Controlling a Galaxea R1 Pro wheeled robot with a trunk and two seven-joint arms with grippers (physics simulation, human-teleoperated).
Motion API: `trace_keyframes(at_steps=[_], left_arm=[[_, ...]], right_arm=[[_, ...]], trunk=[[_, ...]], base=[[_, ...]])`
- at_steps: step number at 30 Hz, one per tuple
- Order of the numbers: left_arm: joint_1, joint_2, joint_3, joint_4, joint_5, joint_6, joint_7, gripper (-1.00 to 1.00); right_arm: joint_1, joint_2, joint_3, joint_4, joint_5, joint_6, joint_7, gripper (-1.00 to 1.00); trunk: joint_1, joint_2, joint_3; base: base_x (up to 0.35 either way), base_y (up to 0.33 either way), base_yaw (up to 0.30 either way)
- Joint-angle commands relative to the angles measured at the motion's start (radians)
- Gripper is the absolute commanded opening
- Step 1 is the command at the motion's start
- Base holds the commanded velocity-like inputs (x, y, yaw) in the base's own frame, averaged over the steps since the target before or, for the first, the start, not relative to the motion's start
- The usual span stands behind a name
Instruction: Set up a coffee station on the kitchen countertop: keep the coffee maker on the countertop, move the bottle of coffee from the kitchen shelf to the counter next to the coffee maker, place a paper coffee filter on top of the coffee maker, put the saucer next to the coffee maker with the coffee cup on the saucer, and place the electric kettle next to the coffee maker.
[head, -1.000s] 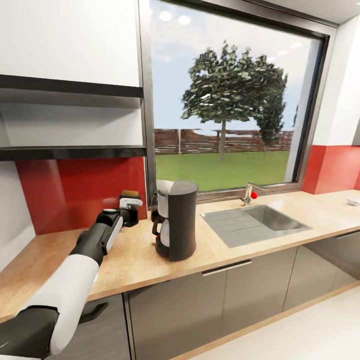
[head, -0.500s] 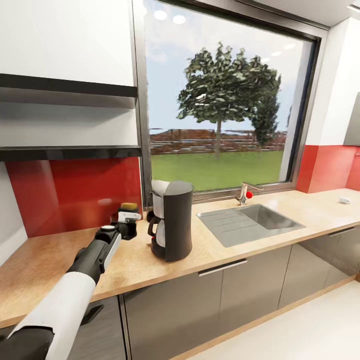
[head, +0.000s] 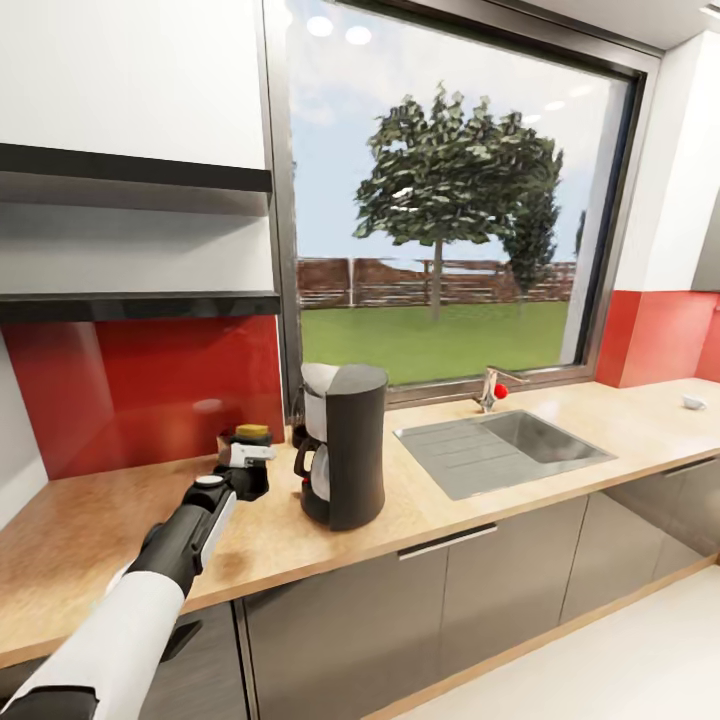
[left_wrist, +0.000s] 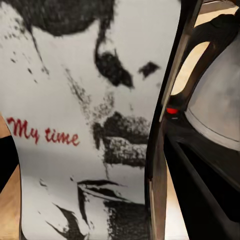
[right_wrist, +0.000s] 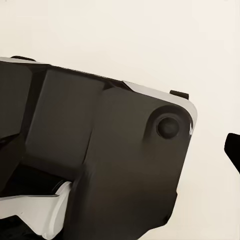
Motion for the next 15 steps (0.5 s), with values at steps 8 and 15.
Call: trace_keyframes(at_steps=[8,15], left_arm=[[0.011,-0.001,-0.002,0.032,-0.005,-0.062,0.000,-1.00],[0.011,-0.002,-0.002,0.059,-0.004,-0.065,0.000,-1.00]], right_arm=[[0.001,-0.001,0.008,-0.001,-0.010,-0.002,0.002,1.00],[0.001,0.001,0.008,-0.001,-0.009,-0.002,0.002,1.00]], trunk=[[0.000,0.000,0.000],[0.000,0.000,0.000]], base=[[0.173,0.000,0.000],[0.176,0.000,0.000]])
